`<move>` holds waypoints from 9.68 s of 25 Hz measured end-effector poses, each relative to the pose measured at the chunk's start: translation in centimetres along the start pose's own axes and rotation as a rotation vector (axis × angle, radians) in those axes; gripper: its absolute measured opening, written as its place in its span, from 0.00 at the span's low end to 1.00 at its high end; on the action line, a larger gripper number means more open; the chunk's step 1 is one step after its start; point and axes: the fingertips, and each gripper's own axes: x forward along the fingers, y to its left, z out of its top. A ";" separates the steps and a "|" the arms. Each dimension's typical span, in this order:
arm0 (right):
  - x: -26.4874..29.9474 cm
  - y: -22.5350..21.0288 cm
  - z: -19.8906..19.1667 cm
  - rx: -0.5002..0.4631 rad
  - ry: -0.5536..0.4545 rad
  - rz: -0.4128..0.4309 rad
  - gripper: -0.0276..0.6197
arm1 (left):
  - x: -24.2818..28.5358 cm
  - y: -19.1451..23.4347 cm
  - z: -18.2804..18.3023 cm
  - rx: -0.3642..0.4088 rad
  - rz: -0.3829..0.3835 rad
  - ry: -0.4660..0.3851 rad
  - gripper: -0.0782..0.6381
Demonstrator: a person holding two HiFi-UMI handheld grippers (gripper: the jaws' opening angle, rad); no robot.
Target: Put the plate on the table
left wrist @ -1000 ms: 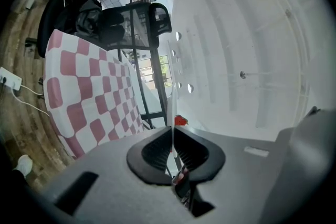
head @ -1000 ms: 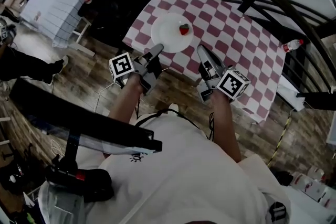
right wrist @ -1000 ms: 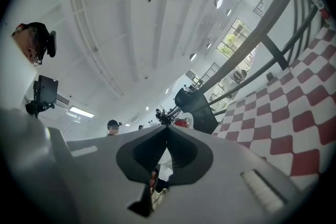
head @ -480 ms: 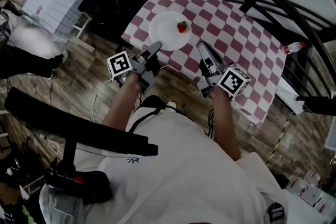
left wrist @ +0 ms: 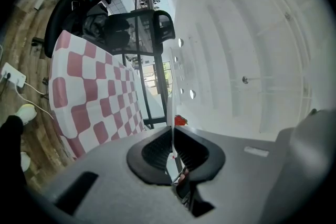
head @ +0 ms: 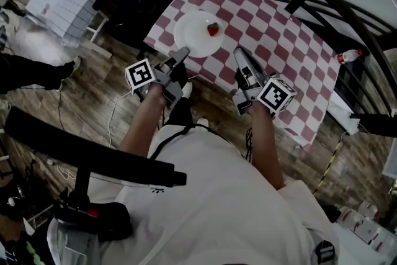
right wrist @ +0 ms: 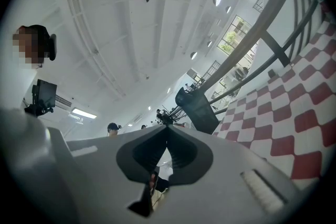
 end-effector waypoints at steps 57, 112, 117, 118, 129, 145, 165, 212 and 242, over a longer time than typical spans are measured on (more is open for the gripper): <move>26.9 -15.6 9.9 0.032 -0.072 -0.248 0.05 | 21.5 8.9 27.3 -0.084 0.007 0.258 0.13; 29.2 -31.8 7.8 0.129 0.092 -0.252 0.05 | 33.6 23.6 29.5 -0.115 0.062 0.172 0.13; 29.3 -33.6 7.2 0.146 0.100 -0.259 0.05 | 34.8 25.8 29.5 -0.120 0.076 0.164 0.13; 29.3 -33.9 7.1 0.149 0.104 -0.261 0.05 | 35.0 26.3 29.5 -0.122 0.081 0.163 0.13; 29.7 -37.2 6.9 0.172 0.116 -0.284 0.05 | 38.0 30.1 31.0 -0.148 0.085 0.131 0.13; 27.6 -39.8 6.3 0.222 0.114 -0.328 0.05 | 39.2 32.5 30.8 -0.180 0.119 0.109 0.13; 26.5 -40.0 7.0 0.236 0.087 -0.347 0.05 | 39.0 34.6 31.2 -0.179 0.265 0.094 0.14; 24.6 -31.2 7.8 0.121 0.037 -0.294 0.05 | 32.1 27.0 29.3 -0.040 0.321 0.126 0.21; 18.8 -17.3 5.7 -0.045 -0.033 -0.321 0.05 | 18.0 12.0 23.4 0.079 0.128 0.273 0.12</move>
